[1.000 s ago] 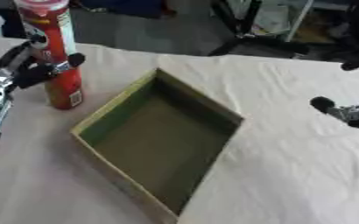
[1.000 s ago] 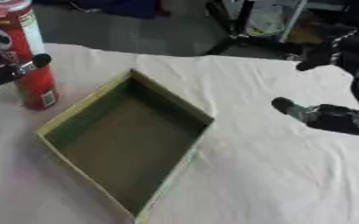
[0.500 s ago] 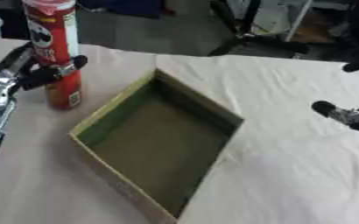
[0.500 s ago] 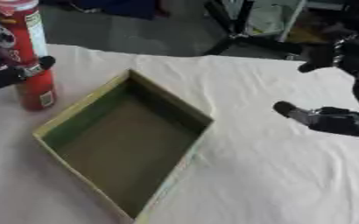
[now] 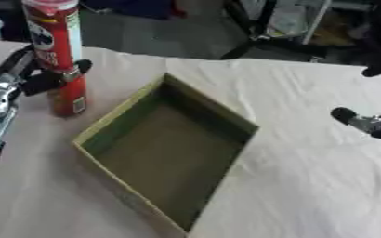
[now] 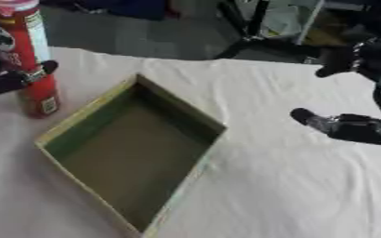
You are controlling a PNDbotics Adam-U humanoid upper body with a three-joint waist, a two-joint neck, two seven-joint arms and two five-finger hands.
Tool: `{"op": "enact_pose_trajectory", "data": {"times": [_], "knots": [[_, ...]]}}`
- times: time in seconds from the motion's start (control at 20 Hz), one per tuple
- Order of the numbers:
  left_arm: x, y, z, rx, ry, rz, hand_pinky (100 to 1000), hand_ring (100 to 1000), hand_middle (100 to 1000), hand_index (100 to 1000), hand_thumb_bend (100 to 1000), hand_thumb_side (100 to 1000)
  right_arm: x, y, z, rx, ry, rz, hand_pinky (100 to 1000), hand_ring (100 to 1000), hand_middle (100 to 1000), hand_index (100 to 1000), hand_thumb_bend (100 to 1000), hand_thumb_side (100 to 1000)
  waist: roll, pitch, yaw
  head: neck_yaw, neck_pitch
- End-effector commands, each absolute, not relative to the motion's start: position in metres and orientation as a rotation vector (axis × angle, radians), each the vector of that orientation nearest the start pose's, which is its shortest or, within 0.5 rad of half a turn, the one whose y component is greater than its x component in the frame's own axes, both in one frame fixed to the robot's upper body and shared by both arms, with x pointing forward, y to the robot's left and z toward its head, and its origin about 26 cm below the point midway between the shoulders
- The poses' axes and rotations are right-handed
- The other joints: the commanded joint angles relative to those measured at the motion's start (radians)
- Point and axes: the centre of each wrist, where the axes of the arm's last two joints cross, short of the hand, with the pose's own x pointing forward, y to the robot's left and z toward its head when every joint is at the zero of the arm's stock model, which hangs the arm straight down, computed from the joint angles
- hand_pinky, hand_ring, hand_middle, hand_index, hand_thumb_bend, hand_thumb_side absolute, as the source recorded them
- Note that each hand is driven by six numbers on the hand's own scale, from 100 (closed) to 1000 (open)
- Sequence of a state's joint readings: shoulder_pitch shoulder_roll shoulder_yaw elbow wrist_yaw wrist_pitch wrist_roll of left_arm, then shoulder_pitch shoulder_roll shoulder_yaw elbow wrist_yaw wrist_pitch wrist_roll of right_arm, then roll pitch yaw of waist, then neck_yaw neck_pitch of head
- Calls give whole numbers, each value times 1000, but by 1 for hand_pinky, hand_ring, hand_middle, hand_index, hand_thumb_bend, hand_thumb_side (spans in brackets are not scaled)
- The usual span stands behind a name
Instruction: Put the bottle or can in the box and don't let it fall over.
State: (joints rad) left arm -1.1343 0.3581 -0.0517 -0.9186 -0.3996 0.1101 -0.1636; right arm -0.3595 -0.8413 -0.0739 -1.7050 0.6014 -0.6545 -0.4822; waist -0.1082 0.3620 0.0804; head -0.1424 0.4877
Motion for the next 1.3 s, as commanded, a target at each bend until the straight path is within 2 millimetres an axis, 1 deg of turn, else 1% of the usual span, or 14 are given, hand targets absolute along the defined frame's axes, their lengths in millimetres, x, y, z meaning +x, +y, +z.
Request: {"op": "enact_pose_trajectory", "data": {"times": [0.05, 0.1, 0.15, 0.2, 0.35, 0.4, 0.5, 0.55, 0.7, 0.85, 0.95, 1.15, 1.25, 1.3], "knots": [[491, 229, 289, 552, -1824, -725, 975, 1000, 920, 766, 388, 522, 323, -395, 262, 1234, 2676, -1133, 837, 696, 665, 717, 476, 100, 1, -23, -3, -3, -14], [491, 229, 288, 549, -1824, -708, 975, 1000, 912, 758, 365, 518, 324, -397, 259, 1254, 2676, -1160, 849, 735, 725, 755, 329, 100, 0, -24, -3, -4, -14], [491, 229, 288, 545, -1825, -694, 974, 1000, 899, 738, 324, 510, 324, -397, 257, 1271, 2678, -1181, 855, 757, 760, 778, 100, 100, 0, -24, -3, -4, -13], [491, 229, 288, 541, -1825, -680, 976, 1000, 893, 726, 302, 495, 325, -399, 254, 1295, 2700, -1172, 856, 760, 761, 779, 100, 100, 0, -25, -4, -3, -12], [491, 231, 287, 530, -1824, -648, 980, 1000, 859, 676, 129, 395, 327, -402, 246, 1351, 2790, -1076, 869, 776, 792, 790, 100, 100, 0, -27, -5, -5, -6], [491, 232, 286, 526, -1821, -636, 981, 1000, 853, 667, 100, 375, 327, -403, 242, 1368, 2827, -1019, 871, 779, 795, 789, 100, 100, 0, -28, -5, -6, -5], [491, 232, 285, 516, -1819, -617, 982, 1000, 833, 638, 100, 368, 326, -402, 238, 1388, 2884, -913, 877, 783, 804, 789, 100, 121, 1, -30, -6, -6, -5], [491, 233, 285, 509, -1820, -610, 986, 1000, 819, 612, 100, 359, 326, -401, 238, 1393, 2907, -869, 881, 782, 801, 785, 100, 176, 1, -30, -6, -6, -4], [491, 234, 284, 492, -1825, -589, 1000, 1000, 790, 576, 100, 365, 322, -397, 239, 1392, 2961, -776, 889, 777, 798, 776, 100, 232, 2, -33, -6, -5, -3], [491, 235, 284, 493, -1836, -573, 1000, 1000, 767, 542, 100, 368, 319, -397, 240, 1372, 3009, -726, 891, 774, 795, 769, 100, 239, 2, -37, -6, -5, -4], [491, 237, 284, 501, -1839, -559, 993, 991, 717, 486, 100, 413, 316, -397, 241, 1352, 3035, -704, 892, 772, 790, 764, 100, 254, 3, -39, -6, -4, -4], [491, 238, 284, 498, -1844, -551, 988, 964, 675, 436, 100, 394, 311, -399, 247, 1298, 3082, -671, 892, 772, 784, 760, 100, 240, 4, -43, -8, -4, 1], [490, 238, 286, 491, -1846, -552, 985, 948, 650, 410, 100, 392, 308, -399, 248, 1271, 3110, -657, 893, 776, 791, 765, 100, 270, 5, -47, -8, -6, 7], [490, 238, 287, 485, -1850, -553, 982, 941, 633, 394, 100, 402, 306, -400, 249, 1261, 3126, -644, 898, 793, 819, 785, 100, 382, 6, -49, -7, -6, 12]]}}
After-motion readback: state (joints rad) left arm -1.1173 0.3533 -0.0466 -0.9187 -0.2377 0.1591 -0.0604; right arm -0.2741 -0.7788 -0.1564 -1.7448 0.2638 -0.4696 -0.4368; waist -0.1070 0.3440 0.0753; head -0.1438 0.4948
